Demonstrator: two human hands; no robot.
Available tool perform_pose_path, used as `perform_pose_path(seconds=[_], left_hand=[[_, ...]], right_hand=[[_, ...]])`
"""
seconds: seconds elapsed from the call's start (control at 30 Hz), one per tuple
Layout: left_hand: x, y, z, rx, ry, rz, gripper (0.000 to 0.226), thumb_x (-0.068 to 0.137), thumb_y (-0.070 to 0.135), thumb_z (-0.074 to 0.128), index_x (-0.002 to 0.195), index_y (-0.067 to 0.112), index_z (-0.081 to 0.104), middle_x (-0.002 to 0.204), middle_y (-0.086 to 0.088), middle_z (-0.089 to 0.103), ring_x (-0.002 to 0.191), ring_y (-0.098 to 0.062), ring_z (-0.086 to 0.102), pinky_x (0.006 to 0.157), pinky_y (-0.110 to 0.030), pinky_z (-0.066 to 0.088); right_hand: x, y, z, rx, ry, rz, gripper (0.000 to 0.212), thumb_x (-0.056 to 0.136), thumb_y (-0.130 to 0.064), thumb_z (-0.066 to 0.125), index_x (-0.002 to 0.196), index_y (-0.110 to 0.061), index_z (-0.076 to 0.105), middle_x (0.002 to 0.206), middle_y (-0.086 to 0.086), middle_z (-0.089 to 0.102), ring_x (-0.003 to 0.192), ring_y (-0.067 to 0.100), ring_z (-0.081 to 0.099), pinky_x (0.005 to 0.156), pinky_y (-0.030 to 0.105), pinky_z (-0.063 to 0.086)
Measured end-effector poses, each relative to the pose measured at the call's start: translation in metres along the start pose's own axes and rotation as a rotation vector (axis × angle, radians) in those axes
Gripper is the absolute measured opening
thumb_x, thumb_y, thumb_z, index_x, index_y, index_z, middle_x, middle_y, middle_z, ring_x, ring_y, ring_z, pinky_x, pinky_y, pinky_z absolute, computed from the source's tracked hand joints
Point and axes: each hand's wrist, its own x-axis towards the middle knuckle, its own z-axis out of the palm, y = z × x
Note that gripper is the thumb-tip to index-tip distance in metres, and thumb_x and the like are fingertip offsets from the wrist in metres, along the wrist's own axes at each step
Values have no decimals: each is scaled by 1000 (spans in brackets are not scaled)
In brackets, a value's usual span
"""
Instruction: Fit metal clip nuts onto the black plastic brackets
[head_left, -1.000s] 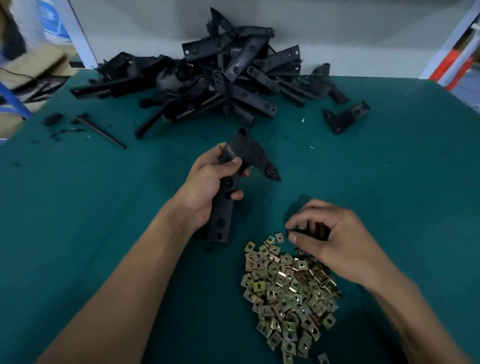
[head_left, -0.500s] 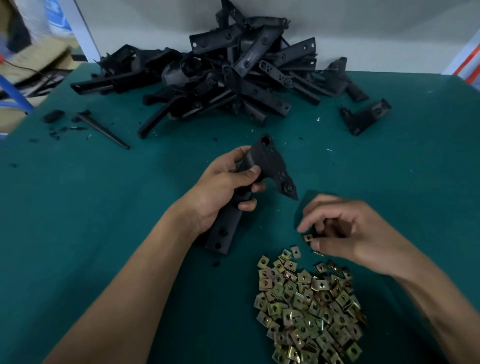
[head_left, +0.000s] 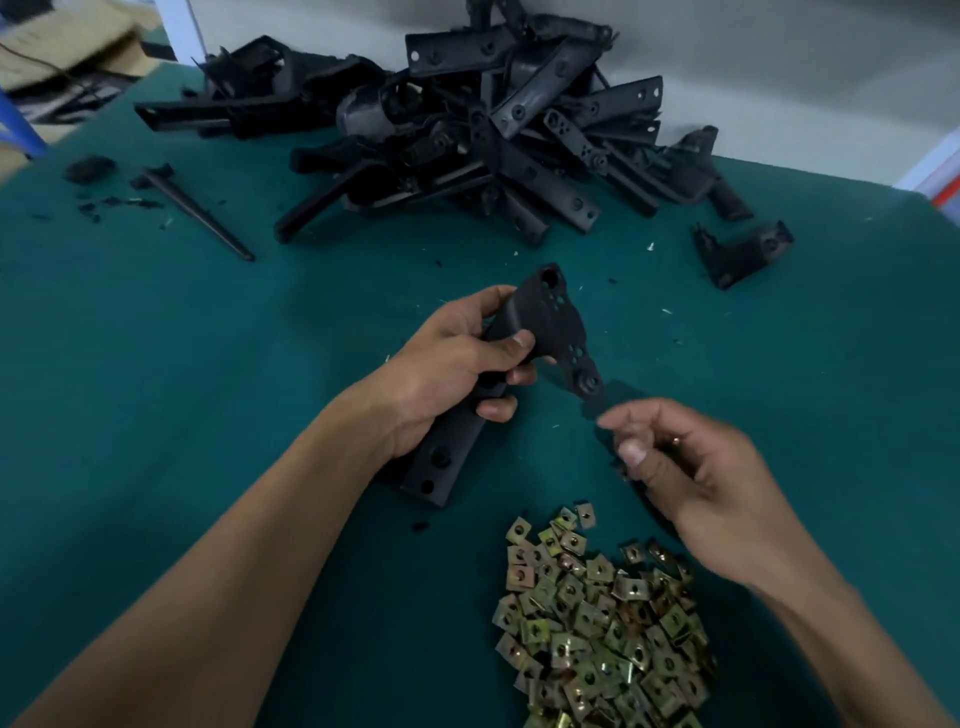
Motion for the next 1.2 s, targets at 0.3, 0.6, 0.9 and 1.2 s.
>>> perform_pose_path(seconds=[0.3,0.6,0.9,1.2], left_hand=[[-4,2,5,10,49,36,18,92,13,67,106,15,55,82,5,55,68,-12,44,46,-24,33],[-1,0,4,70,19,90,38,92,9,65,128,14,51,84,-4,60,72,-15,58,44,-25,44],[-1,0,4,75,-90,82,36,93,2,60,126,12,48,80,-2,56,64,-13,51,41,-21,35],[0,-1,5,92,-65,77,39,93,1,59,129,9,47,81,-3,53,62,-13,46,40,-19,33]], right_hand=[[47,-13,6,865,242,107,20,105,-7,45,93,-6,61,69,5,58,55,12,44,44,17,34],[54,-8,9,940,79,-1,16,84,2,61,100,-2,60,64,4,62,54,11,54,46,16,42],[56,-7,12,966,138,12,21,76,-1,72,95,-2,65,73,9,75,59,13,66,53,17,52],[53,-11,14,870,128,30,20,65,-15,81,84,-10,81,86,13,77,77,25,66,68,31,50]])
